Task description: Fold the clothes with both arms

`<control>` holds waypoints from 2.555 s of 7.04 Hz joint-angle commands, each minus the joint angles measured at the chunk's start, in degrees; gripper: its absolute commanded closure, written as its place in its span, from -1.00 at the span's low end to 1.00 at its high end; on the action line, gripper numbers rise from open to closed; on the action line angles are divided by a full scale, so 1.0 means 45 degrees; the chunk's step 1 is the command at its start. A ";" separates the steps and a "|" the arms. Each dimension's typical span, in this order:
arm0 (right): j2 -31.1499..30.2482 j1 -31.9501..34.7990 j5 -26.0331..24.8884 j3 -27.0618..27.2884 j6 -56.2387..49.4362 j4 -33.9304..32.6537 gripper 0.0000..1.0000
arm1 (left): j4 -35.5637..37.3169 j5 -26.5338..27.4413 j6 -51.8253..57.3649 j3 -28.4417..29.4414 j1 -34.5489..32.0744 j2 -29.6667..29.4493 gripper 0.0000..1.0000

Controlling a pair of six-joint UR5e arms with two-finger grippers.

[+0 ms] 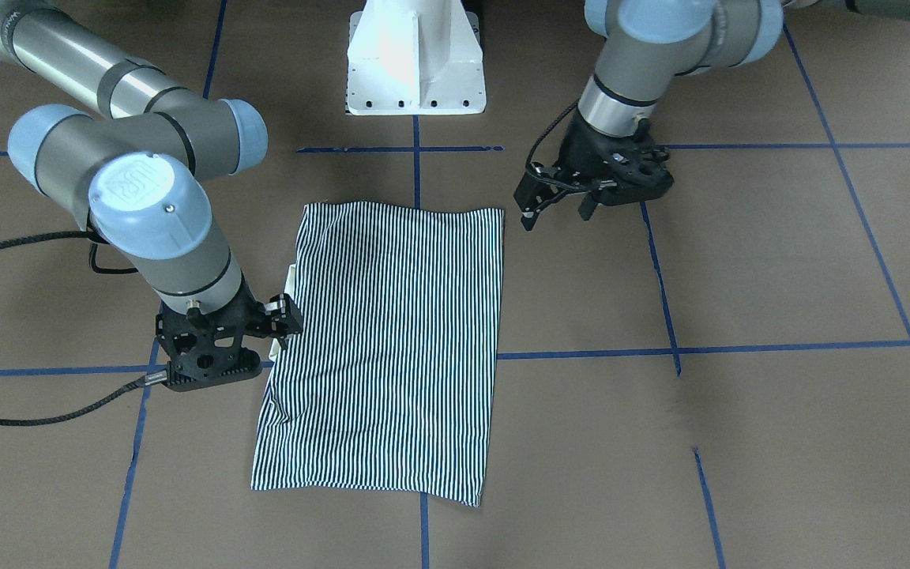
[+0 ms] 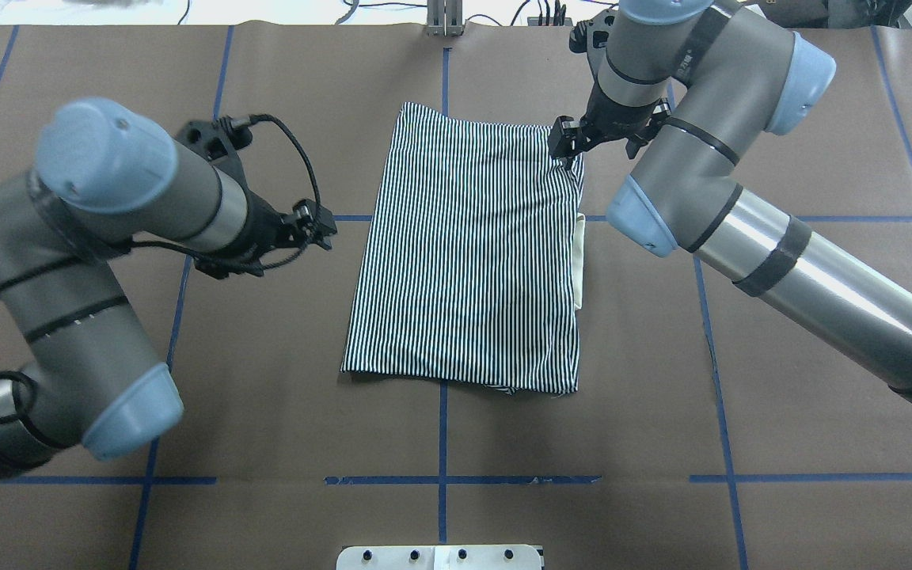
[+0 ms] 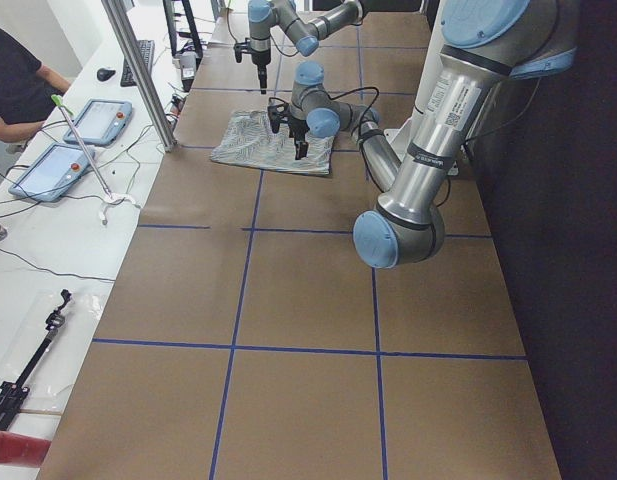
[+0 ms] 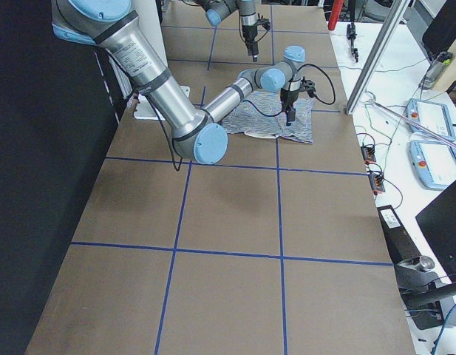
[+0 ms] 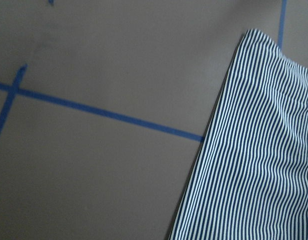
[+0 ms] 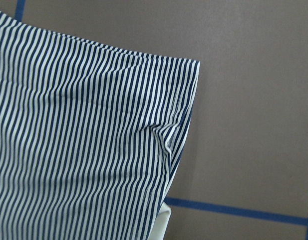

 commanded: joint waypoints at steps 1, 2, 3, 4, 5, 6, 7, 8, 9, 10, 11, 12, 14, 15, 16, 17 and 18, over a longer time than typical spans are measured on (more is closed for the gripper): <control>-0.0769 0.0003 0.0980 0.1526 0.2059 0.0015 -1.00 | 0.0036 0.1716 -0.1908 0.2025 0.1837 -0.1086 -1.00; -0.0789 0.0003 0.0982 0.1509 0.2241 0.0054 -1.00 | 0.0075 0.2108 -0.1989 0.2191 0.2113 -0.1131 -0.98; -0.0809 -0.0017 0.0982 0.1509 0.2243 0.0054 -1.00 | 0.0075 0.2151 -0.1990 0.2367 0.2135 -0.1131 -0.98; -0.0809 -0.0017 0.0982 0.1509 0.2282 0.0074 -1.00 | 0.0075 0.2151 -0.1990 0.2523 0.2232 -0.1131 -0.98; -0.0790 -0.0017 0.0982 0.1490 0.2321 0.0112 -1.00 | 0.0075 0.2151 -0.1990 0.2602 0.2426 -0.1112 -0.98; -0.0770 -0.0017 0.0982 0.1490 0.2321 0.0132 -1.00 | 0.0133 0.2151 -0.1990 0.2584 0.2583 -0.1112 -0.98; -0.0789 -0.0017 0.0982 0.1509 0.2321 0.0152 -1.00 | 0.0230 0.2151 -0.1990 0.2603 0.2739 -0.1131 -0.98; -0.0770 -0.0017 0.0982 0.1509 0.2321 0.0152 -1.00 | 0.0231 0.2151 -0.1990 0.2584 0.2760 -0.1151 -0.94; -0.0751 -0.0017 0.1001 0.1528 0.2321 0.0152 -1.00 | 0.0231 0.2151 -0.2009 0.2603 0.2741 -0.1190 -0.82; -0.0751 -0.0017 0.1156 0.1529 0.2321 0.0152 -1.00 | 0.0231 0.2151 -0.2029 0.2661 0.2741 -0.1190 -0.72; -0.0751 0.0002 0.1215 0.1529 0.2321 0.0152 -1.00 | 0.0231 0.2151 -0.2377 0.2681 0.2760 -0.1190 -0.46; -0.0751 0.0061 0.1235 0.1529 0.2321 0.0152 -1.00 | 0.0231 0.2151 -0.2419 0.2700 0.2760 -0.1171 -0.33; -0.0751 0.0100 0.1236 0.1529 0.2321 0.0152 -1.00 | 0.0212 0.2151 -0.2420 0.2681 0.2741 -0.1209 -0.01; -0.0751 0.0120 0.1236 0.1509 0.2321 0.0113 -1.00 | 0.0231 0.2151 -0.2420 0.2681 0.2760 -0.1210 0.64; -0.0731 0.0120 0.1236 0.1509 0.2321 0.0055 -1.00 | 0.0212 0.2151 -0.2400 0.2623 0.2760 -0.1210 1.00; -0.0712 0.0120 0.1236 0.1509 0.2321 0.0054 -1.00 | 0.0192 0.2151 -0.2323 0.2564 0.2760 -0.1229 1.00; -0.0711 0.0120 0.1236 0.1509 0.2321 0.0054 -1.00 | 0.0153 0.2074 -0.2206 0.2448 0.2741 -0.1248 1.00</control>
